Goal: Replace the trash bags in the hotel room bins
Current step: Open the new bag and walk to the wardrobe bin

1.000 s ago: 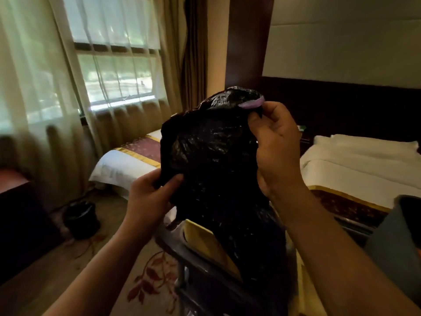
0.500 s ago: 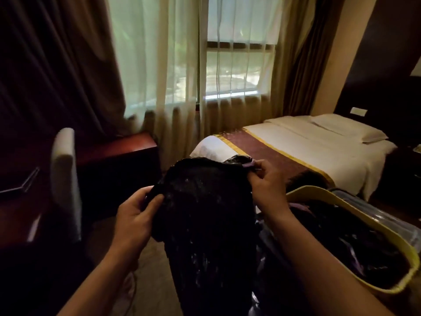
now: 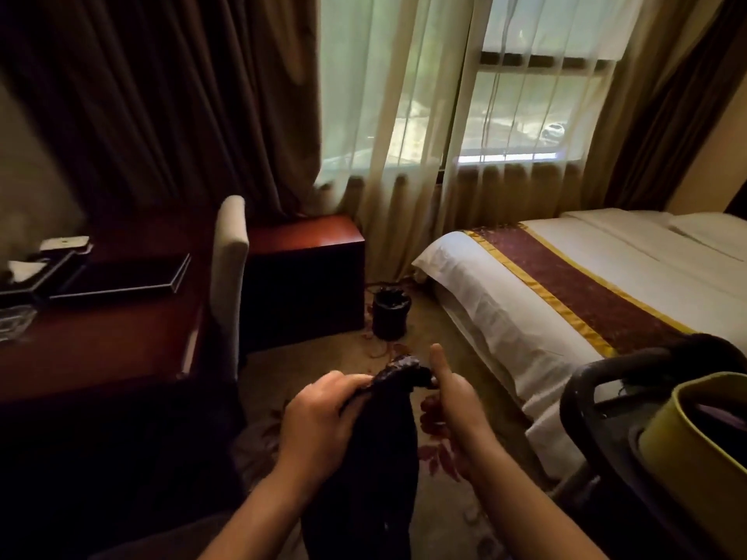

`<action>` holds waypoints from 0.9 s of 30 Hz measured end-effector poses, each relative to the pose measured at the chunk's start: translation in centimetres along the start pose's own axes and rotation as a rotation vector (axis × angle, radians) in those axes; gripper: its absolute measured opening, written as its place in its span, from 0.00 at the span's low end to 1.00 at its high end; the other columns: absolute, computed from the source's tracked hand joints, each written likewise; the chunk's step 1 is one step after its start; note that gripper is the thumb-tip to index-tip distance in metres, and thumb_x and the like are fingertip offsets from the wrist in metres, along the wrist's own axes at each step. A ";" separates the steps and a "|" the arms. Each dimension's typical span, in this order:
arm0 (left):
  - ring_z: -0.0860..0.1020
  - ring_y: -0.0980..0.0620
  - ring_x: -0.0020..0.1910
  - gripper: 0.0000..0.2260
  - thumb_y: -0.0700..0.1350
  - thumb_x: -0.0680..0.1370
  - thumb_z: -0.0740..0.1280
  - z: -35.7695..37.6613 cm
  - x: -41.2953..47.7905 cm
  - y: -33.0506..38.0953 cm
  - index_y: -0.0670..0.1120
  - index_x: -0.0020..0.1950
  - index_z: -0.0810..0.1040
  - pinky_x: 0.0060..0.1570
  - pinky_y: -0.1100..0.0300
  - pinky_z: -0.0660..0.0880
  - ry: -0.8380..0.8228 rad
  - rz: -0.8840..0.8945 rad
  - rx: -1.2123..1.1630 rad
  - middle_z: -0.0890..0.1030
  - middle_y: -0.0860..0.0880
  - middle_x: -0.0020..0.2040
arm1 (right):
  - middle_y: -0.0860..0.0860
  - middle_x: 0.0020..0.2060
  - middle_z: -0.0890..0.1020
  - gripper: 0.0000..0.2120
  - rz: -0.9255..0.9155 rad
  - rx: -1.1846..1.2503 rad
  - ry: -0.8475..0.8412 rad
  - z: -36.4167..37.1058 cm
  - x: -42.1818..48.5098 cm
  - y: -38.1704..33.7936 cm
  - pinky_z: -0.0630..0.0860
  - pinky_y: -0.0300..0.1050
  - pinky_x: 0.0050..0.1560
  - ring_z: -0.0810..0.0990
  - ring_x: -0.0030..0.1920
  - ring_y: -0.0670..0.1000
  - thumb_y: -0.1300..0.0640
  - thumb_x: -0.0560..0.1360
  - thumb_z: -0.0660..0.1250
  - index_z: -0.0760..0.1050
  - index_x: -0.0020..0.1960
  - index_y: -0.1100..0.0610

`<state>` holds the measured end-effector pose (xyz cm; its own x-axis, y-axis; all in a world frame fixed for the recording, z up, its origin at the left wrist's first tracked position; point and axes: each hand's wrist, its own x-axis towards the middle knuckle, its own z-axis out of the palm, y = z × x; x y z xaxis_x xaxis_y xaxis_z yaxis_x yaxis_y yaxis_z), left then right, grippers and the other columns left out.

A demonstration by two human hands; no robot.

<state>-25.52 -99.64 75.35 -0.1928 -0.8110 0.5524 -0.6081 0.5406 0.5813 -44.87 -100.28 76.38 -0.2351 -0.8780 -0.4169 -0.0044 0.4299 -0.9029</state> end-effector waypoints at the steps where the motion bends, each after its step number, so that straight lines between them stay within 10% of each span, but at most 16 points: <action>1: 0.78 0.55 0.37 0.09 0.51 0.78 0.64 0.0 -0.5 -0.5 0.54 0.55 0.80 0.35 0.53 0.77 -0.035 0.090 0.107 0.79 0.56 0.41 | 0.55 0.41 0.83 0.40 0.103 0.026 -0.107 1.1 0.0 -0.3 0.73 0.39 0.30 0.79 0.36 0.51 0.20 0.63 0.59 0.79 0.53 0.54; 7: 0.76 0.55 0.34 0.10 0.54 0.78 0.63 -0.4 -5.7 -3.2 0.54 0.55 0.79 0.28 0.58 0.74 -0.107 0.168 0.274 0.77 0.55 0.38 | 0.54 0.37 0.83 0.04 -0.040 -0.313 -0.087 6.9 1.3 -0.2 0.76 0.40 0.26 0.83 0.33 0.49 0.62 0.75 0.70 0.80 0.50 0.60; 13: 0.77 0.65 0.46 0.30 0.72 0.75 0.45 -2.6 -12.7 -5.5 0.61 0.60 0.78 0.44 0.72 0.70 -0.049 -0.431 0.173 0.80 0.63 0.47 | 0.53 0.39 0.85 0.03 -0.254 -0.429 -0.171 9.7 1.4 1.8 0.82 0.46 0.33 0.85 0.36 0.51 0.61 0.77 0.68 0.79 0.47 0.55; 21: 0.79 0.59 0.49 0.37 0.67 0.73 0.35 -5.2 -18.6 -4.8 0.56 0.53 0.81 0.50 0.57 0.62 -0.181 -0.665 0.534 0.83 0.59 0.48 | 0.57 0.43 0.84 0.05 -0.267 -0.408 -0.382 11.5 1.5 2.0 0.82 0.57 0.40 0.85 0.42 0.58 0.63 0.80 0.64 0.78 0.48 0.57; 27: 0.74 0.62 0.28 0.32 0.63 0.81 0.43 -4.7 -26.5 -1.7 0.54 0.27 0.75 0.40 0.59 0.67 -0.071 -0.844 0.780 0.76 0.58 0.25 | 0.57 0.45 0.84 0.07 -0.204 -0.301 -0.548 12.6 1.0 3.7 0.84 0.58 0.45 0.85 0.44 0.56 0.63 0.81 0.62 0.78 0.50 0.57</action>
<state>-15.76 -77.98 62.58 0.4748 -0.8727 0.1142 -0.8703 -0.4462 0.2086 -32.88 -102.26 71.32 0.3276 -0.8942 -0.3052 -0.2872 0.2136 -0.9338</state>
